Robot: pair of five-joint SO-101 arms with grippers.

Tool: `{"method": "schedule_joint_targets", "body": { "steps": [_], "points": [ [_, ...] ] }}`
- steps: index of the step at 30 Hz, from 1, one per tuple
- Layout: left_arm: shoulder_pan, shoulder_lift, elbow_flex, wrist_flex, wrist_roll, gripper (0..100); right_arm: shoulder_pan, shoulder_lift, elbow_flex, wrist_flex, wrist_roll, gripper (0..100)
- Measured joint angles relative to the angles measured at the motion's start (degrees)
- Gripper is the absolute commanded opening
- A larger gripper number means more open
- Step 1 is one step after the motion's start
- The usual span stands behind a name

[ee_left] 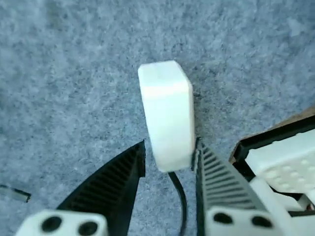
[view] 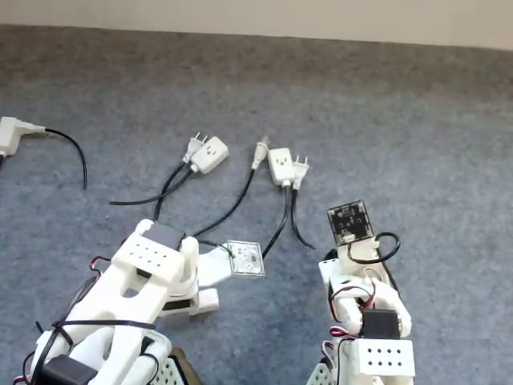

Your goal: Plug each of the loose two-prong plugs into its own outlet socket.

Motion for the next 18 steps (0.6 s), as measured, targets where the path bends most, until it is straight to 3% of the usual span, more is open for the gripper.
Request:
{"method": "schedule_joint_targets", "body": {
  "steps": [13, 18],
  "points": [
    [-0.26, -0.35, -7.91, -0.35, -1.32, 21, 0.0, 0.0, 0.0, 0.0, 0.0, 3.3],
    [-6.15, -0.35, -10.37, -0.35, -5.63, 21, 0.0, 0.0, 0.0, 0.0, 0.0, 3.3]
  ]
}}
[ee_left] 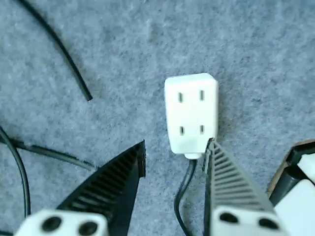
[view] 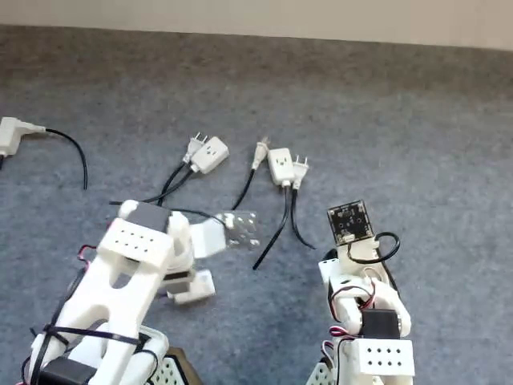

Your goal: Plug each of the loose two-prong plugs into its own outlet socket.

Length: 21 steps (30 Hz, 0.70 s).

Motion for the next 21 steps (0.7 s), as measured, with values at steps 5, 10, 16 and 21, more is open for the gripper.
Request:
{"method": "schedule_joint_targets", "body": {
  "steps": [5, 10, 16, 21],
  "points": [
    [-5.1, 0.0, -0.18, -1.32, -1.58, 21, 0.0, 0.0, 0.0, 0.0, 0.0, 3.3],
    [-8.53, 0.0, -1.14, -3.25, -1.67, 21, 0.0, 0.0, 0.0, 0.0, 0.0, 3.3],
    [-13.36, 0.0, -7.47, -7.82, 5.1, 21, 0.0, 0.0, 0.0, 0.0, 0.0, 3.3],
    [-15.12, 0.53, -7.3, -20.57, 19.6, 21, 0.0, 0.0, 0.0, 0.09, 0.0, 3.3]
  ]
}}
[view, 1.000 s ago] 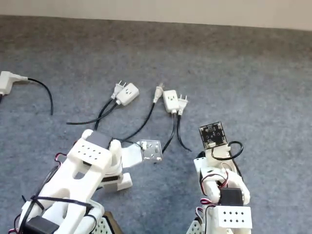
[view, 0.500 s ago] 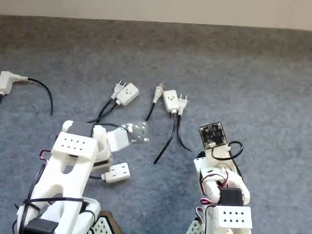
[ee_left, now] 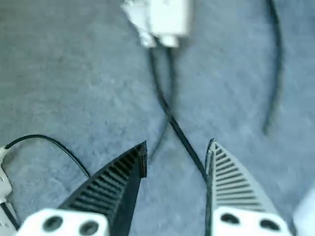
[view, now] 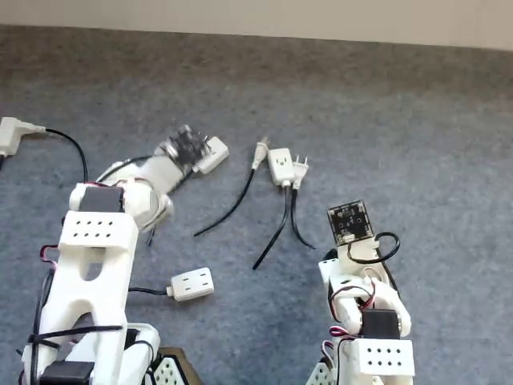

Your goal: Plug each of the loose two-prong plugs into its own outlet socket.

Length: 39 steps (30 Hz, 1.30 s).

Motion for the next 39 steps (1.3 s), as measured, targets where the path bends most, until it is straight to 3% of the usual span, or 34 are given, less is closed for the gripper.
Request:
{"method": "schedule_joint_targets", "body": {
  "steps": [5, 8, 11, 20, 29, 39],
  "points": [
    [0.0, 7.47, 1.05, -14.86, 13.01, 21, 0.0, 0.0, 0.0, 1.14, 0.0, 3.3],
    [0.0, 15.65, -1.58, -22.51, 15.91, 21, 0.0, 0.0, 0.0, 1.14, 0.0, 3.3],
    [-0.18, 25.41, -8.62, -23.91, 16.53, 21, 0.0, 0.0, 0.0, 1.14, 0.0, 3.3],
    [-0.35, 47.56, -27.87, -15.56, 16.88, 21, 0.0, 0.0, 0.0, 1.14, 0.0, 3.3],
    [-0.18, 55.91, -36.57, -9.32, 17.05, 3, 0.0, 0.0, 0.0, 1.14, 0.0, 3.3],
    [0.18, 60.92, -44.66, 0.09, 17.05, 0, 0.0, 0.0, 0.0, 1.14, 0.0, 3.3]
  ]
}}
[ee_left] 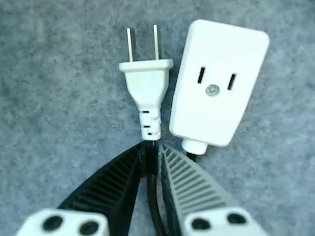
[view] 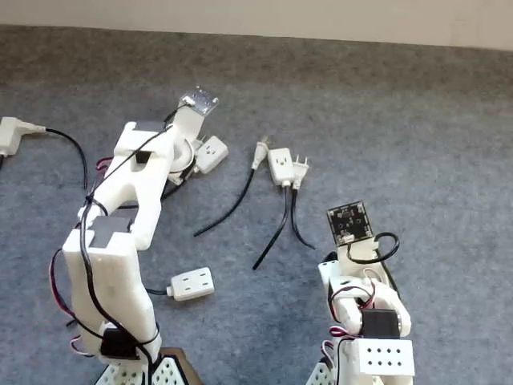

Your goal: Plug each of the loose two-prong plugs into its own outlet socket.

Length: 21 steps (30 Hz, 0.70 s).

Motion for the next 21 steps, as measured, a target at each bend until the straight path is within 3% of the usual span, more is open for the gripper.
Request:
{"method": "schedule_joint_targets", "body": {
  "steps": [6, 13, 17, 21],
  "points": [
    [-0.35, 0.53, -7.12, 8.0, -0.09, 0, 0.0, 0.0, 0.0, 0.0, 0.0, 3.3],
    [-0.26, 0.53, -30.59, 29.54, -2.02, 0, 0.0, 0.0, 0.0, 0.0, 0.0, 3.3],
    [4.84, 0.35, -42.64, 43.87, -3.16, 0, 0.0, 0.0, 0.0, 0.53, 0.09, 3.3],
    [10.11, -1.67, -42.2, 46.68, -3.25, 0, 1.49, 0.0, -1.67, 6.68, 3.34, 3.3]
  ]
}}
